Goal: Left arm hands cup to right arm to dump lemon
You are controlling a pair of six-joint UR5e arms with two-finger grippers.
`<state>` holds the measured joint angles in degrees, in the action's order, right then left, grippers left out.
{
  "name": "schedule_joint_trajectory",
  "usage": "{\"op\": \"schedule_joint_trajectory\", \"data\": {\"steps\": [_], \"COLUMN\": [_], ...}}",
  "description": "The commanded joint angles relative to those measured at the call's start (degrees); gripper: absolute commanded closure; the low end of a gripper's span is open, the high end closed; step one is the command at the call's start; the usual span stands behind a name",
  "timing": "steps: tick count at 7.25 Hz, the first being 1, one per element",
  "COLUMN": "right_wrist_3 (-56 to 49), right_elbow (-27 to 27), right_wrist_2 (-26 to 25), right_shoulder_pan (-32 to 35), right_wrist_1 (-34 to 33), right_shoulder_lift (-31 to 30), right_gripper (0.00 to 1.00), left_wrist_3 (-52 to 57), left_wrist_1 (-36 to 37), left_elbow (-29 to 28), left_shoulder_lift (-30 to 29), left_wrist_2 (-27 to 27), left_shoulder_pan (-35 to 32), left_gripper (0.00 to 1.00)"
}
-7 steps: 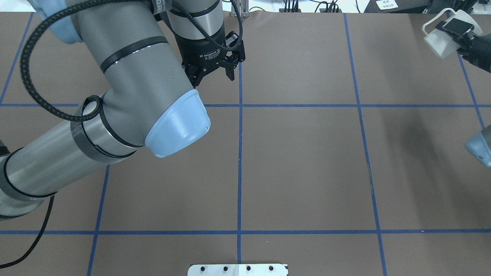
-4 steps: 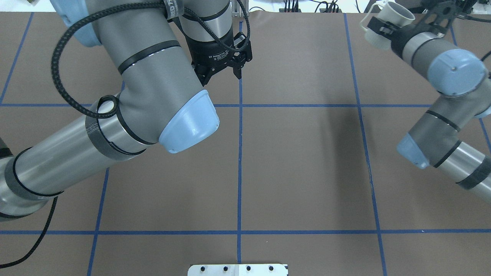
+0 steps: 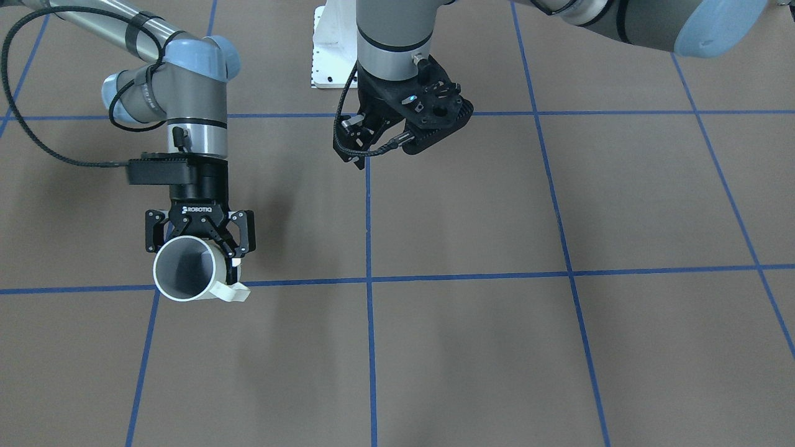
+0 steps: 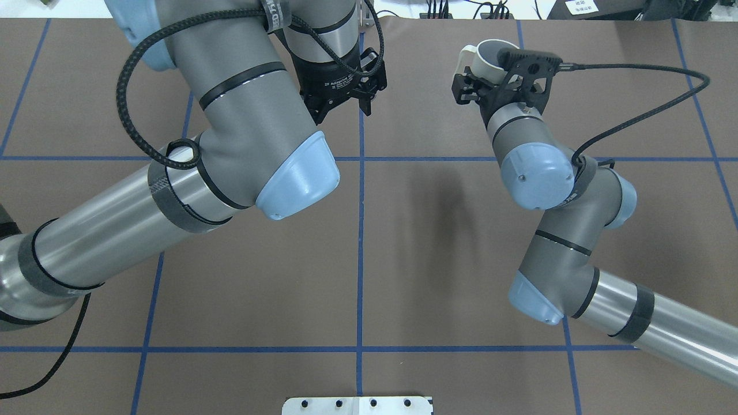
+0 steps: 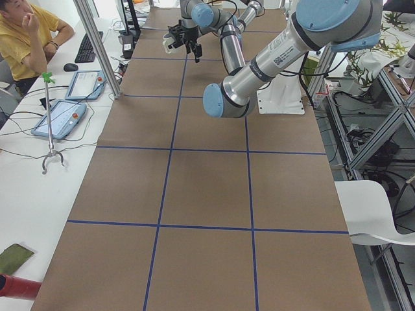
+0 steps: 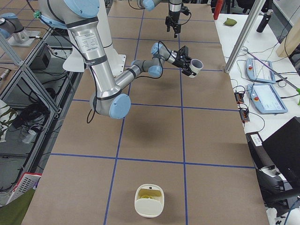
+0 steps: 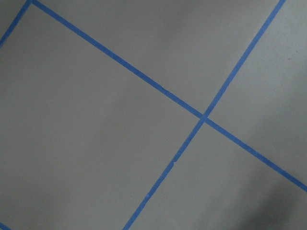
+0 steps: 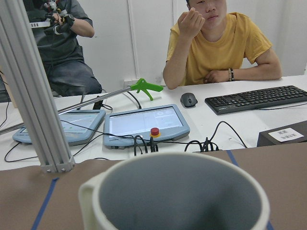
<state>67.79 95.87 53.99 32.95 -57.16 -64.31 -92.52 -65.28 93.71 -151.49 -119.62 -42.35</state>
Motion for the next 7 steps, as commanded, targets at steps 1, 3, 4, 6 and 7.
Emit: {"op": "schedule_joint_trajectory", "data": {"steps": [1, 3, 4, 6, 7], "right_wrist_3": [-3.51, -4.68, -4.77, -5.3, -5.39], "right_elbow": [0.02, 0.9, 0.9, 0.64, 0.72], "right_wrist_2": [-4.83, -6.16, -9.39, -14.41, -15.31], "right_shoulder_pan": [-5.85, -9.11, -11.3, -15.35, -16.41], "right_wrist_1": [-0.15, 1.25, 1.52, 1.53, 1.44], "right_shoulder_lift": [2.16, 2.34, 2.43, 2.87, 3.83], "right_gripper": [1.0, 1.0, 1.0, 1.0, 1.0], "left_wrist_3": [1.02, 6.37, 6.65, 6.83, 6.83], "left_wrist_1": [-3.61, -3.54, -3.54, -3.36, -3.36], "left_elbow": [-1.42, -1.33, -1.42, -1.86, -2.04], "left_shoulder_lift": [0.05, -0.12, -0.12, -0.47, -0.65], "left_wrist_2": [0.0, -0.34, -0.7, -4.1, -4.82], "left_shoulder_pan": [-0.71, -1.15, -1.06, -0.89, -0.54], "left_gripper": [0.01, 0.02, 0.02, 0.03, 0.03]}}
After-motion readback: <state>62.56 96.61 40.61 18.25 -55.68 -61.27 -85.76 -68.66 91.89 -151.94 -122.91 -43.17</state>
